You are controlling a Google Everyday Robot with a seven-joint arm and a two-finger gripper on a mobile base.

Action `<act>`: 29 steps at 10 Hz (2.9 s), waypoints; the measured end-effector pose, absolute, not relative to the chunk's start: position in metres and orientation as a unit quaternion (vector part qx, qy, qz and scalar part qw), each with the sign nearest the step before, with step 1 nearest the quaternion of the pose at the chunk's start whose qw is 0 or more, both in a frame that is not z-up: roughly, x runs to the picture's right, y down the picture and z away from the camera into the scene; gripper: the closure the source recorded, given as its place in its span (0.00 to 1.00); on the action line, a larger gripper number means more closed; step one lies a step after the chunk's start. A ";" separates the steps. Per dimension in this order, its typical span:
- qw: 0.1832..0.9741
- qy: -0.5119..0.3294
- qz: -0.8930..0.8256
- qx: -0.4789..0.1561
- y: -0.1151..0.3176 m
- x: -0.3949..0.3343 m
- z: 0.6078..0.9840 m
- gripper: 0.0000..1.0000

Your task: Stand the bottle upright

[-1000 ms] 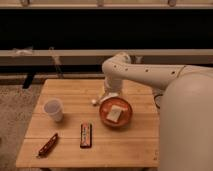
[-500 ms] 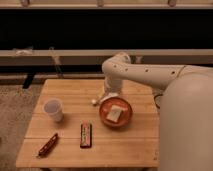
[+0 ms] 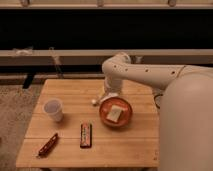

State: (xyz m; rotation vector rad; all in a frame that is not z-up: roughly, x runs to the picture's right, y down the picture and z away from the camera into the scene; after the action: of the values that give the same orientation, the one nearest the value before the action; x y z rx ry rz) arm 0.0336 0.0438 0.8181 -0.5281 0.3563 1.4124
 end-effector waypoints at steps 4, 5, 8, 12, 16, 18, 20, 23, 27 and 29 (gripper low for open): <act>0.715 0.161 0.638 -0.239 0.044 0.034 0.818 0.28; 0.715 0.161 0.638 -0.238 0.044 0.034 0.818 0.28; 0.714 0.161 0.637 -0.239 0.045 0.034 0.819 0.28; 0.731 0.158 0.619 -0.240 0.044 0.032 0.821 0.28; 0.846 0.125 0.448 -0.260 0.034 -0.022 0.837 0.28; 0.900 0.114 0.325 -0.265 0.039 -0.059 0.841 0.28; 0.927 0.126 0.237 -0.261 0.050 -0.080 0.849 0.28; 0.936 0.166 0.197 -0.241 0.062 -0.083 0.869 0.28; 0.932 0.207 0.187 -0.230 0.063 -0.072 0.904 0.28; 0.930 0.222 0.183 -0.227 0.065 -0.067 0.916 0.28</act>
State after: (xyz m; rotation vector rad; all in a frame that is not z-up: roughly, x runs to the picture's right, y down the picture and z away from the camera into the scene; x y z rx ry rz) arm -0.0674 0.0650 0.9162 -0.4656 0.4553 0.3742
